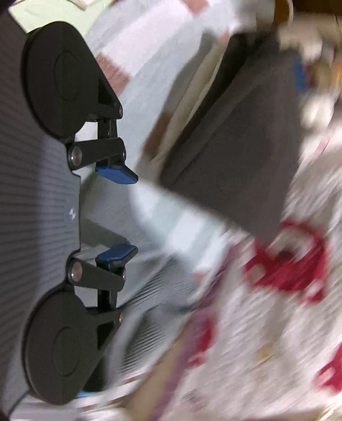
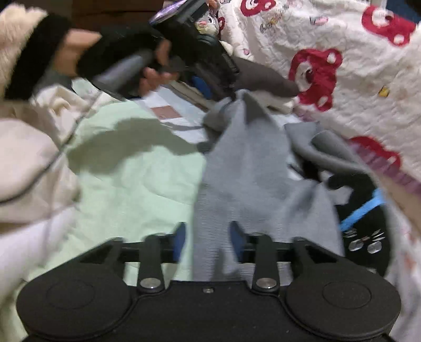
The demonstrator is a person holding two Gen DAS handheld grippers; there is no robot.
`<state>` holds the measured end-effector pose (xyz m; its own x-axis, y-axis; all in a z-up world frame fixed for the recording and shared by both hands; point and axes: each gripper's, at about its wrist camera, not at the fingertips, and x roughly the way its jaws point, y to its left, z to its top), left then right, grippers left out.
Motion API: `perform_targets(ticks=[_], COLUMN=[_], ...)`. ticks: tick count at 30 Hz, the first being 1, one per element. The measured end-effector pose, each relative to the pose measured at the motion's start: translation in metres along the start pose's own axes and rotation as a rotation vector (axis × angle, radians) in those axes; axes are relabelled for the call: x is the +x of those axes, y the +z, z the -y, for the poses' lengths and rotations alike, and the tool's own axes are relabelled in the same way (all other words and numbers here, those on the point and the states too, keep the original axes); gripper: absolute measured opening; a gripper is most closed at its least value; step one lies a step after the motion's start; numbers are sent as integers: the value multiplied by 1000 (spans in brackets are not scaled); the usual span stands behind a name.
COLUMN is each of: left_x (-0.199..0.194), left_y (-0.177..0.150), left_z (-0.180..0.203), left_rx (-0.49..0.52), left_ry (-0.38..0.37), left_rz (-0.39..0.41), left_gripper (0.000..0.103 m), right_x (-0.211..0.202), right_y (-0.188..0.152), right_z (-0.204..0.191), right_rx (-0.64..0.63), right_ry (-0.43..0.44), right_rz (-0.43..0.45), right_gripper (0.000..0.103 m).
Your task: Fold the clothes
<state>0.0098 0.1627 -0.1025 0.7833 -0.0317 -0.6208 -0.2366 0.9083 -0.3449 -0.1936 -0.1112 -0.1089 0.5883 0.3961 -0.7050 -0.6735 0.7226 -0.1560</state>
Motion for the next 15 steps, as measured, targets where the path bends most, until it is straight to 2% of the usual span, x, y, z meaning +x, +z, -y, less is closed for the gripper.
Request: perform_targets(ticks=[1, 3, 5, 7, 8, 10, 12, 15], left_x=[1, 7, 14, 21, 26, 40, 53, 62], left_y=[5, 12, 14, 9, 6, 0, -5, -6], left_z=[-2, -4, 0, 10, 14, 18, 20, 11], left_rx=[-33, -55, -6, 112, 159, 219, 256, 177], left_ry=[-8, -49, -56, -44, -36, -16, 15, 50], left_rz=[16, -22, -68, -107, -134, -208, -270, -264], left_gripper=[51, 52, 52, 56, 63, 64, 68, 68], right_x=[5, 14, 15, 14, 15, 20, 18, 15], right_y=[-2, -6, -10, -13, -13, -15, -12, -11], right_z=[-2, -5, -9, -11, -11, -8, -2, -5], right_rx=[-3, -43, -85, -123, -153, -210, -174, -147], right_ry=[-9, -49, -92, -147, -197, -282, -273, -251], right_rz=[-16, -54, -69, -65, -78, -107, -105, -81], right_gripper=[47, 46, 44, 31, 7, 8, 8, 11])
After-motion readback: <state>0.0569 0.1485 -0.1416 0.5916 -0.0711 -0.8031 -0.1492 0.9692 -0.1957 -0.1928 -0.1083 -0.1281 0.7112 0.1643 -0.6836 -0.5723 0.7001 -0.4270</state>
